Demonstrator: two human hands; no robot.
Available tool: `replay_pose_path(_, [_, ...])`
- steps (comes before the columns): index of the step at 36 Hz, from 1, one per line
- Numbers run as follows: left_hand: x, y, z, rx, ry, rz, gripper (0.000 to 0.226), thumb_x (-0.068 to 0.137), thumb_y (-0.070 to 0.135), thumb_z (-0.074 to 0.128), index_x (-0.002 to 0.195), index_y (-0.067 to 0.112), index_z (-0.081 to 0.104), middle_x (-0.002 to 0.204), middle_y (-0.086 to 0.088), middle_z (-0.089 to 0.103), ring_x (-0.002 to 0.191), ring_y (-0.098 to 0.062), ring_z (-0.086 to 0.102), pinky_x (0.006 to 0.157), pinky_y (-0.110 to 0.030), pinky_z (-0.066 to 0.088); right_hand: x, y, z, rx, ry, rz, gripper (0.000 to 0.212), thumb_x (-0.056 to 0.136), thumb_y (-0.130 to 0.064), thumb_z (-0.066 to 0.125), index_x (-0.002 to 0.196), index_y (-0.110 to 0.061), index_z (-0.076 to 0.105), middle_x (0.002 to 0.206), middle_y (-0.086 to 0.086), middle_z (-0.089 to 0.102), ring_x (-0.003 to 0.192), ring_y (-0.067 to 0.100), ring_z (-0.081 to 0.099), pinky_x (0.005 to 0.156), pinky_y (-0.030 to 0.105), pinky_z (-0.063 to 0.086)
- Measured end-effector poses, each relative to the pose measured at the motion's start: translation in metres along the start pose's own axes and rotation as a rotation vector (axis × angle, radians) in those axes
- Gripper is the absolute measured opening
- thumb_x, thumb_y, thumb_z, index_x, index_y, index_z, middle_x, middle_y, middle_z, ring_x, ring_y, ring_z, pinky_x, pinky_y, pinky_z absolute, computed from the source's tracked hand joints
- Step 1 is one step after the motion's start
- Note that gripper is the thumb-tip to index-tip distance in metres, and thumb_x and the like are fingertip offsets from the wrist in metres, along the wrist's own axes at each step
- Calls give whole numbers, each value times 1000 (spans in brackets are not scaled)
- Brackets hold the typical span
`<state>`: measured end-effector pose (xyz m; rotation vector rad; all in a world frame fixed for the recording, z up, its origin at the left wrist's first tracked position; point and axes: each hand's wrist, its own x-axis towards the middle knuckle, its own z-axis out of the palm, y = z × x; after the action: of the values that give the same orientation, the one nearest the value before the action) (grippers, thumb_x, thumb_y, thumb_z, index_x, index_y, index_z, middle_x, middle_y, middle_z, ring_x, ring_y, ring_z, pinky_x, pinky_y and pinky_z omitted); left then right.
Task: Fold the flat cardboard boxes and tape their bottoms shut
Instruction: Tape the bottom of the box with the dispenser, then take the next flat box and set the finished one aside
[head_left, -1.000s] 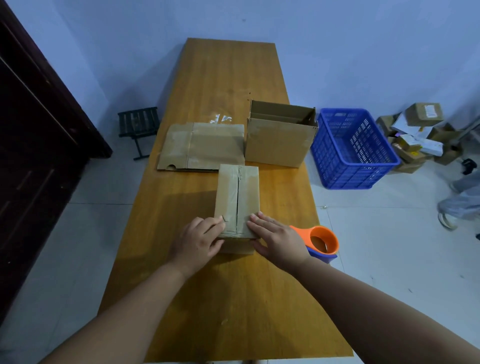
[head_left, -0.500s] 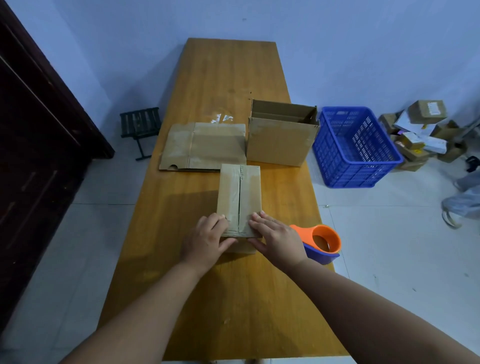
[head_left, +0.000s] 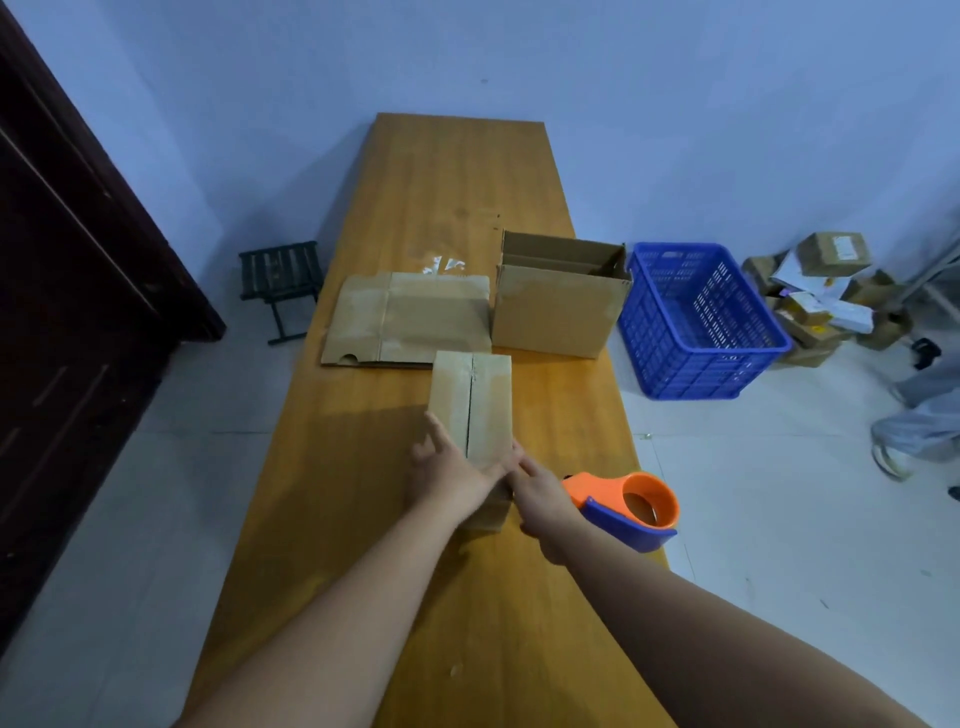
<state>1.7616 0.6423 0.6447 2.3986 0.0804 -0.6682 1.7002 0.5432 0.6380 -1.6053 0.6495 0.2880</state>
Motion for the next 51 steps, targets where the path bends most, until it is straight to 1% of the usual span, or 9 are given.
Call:
replay_pose_path(8, [-4, -11, -11, -385, 110, -204, 135, 54, 74, 72, 145, 36, -20, 145, -15, 20, 129, -41, 32, 103, -56, 35, -7, -8, 7, -77, -273, -192, 100, 67, -30, 71, 145, -53, 13, 159, -10, 5, 145, 20, 15, 112, 44, 34])
replay_pose_path(13, [-11, -21, -29, -608, 167, -68, 114, 74, 52, 72, 149, 32, -11, 149, -14, 21, 132, -36, 31, 102, -49, 35, -8, -24, -6, -5, -134, -267, 69, 86, -24, 64, 146, -35, 32, 145, -7, 37, 130, 9, 38, 95, 21, 40])
replay_pose_path(17, [-11, -30, -39, -937, 120, 108, 95, 82, 48, 64, 151, 31, 1, 149, -3, 31, 133, -26, 35, 100, -35, 33, 1, -46, -20, 94, 266, -167, 59, 91, -49, 56, 144, -31, 36, 146, -3, 40, 131, 18, 41, 102, 35, 38])
replay_pose_path(23, [-11, -38, -50, -1335, -185, 217, 78, 70, 51, 64, 140, 25, 40, 128, -10, 57, 113, -25, 55, 83, -35, 47, -3, -71, -30, 213, -31, -182, 51, 84, -58, 57, 128, -33, 50, 126, -7, 49, 121, 21, 46, 92, 46, 46])
replay_pose_path(30, [-11, -42, -47, -1409, -336, 137, 58, 78, 20, 66, 133, 18, 50, 132, -15, 55, 110, -26, 55, 84, -36, 47, -3, -83, -37, 1, 59, -304, 51, 73, -46, 77, 106, -17, 54, 144, -16, 24, 124, 15, 42, 92, 40, 53])
replay_pose_path(34, [-11, -34, -45, -1316, -262, 76, 46, 90, 27, 59, 134, 18, 48, 124, -7, 62, 111, -28, 59, 89, -41, 50, -4, -82, -43, -454, 160, -403, 73, 70, -54, 76, 126, -15, 49, 149, -12, 6, 139, 15, 14, 112, 33, 30])
replay_pose_path(39, [-4, -31, -43, -1190, -212, 25, 39, 90, 22, 61, 127, 19, 50, 128, -9, 58, 112, -26, 56, 100, -40, 44, -12, -83, -53, -667, 197, -434, 73, 74, -49, 75, 130, -13, 47, 155, -7, -4, 142, 22, 10, 106, 31, 29])
replay_pose_path(46, [2, -35, -47, -1542, -459, -93, 76, 78, 81, 27, 126, 26, 50, 126, -18, 57, 121, -40, 50, 108, -56, 30, -14, -91, -70, -724, 147, -436, 74, 72, -49, 77, 135, -23, 48, 156, -8, -22, 146, 26, -5, 112, 34, 22])
replay_pose_path(51, [15, -30, -66, -1406, 4, -156, 73, 86, 74, 29, 140, 27, 41, 129, -5, 55, 113, -25, 54, 85, -42, 44, -12, -90, -84, -997, 164, -599, 58, 70, -49, 78, 120, -30, 56, 151, -11, -31, 144, 25, -11, 113, 37, 22])
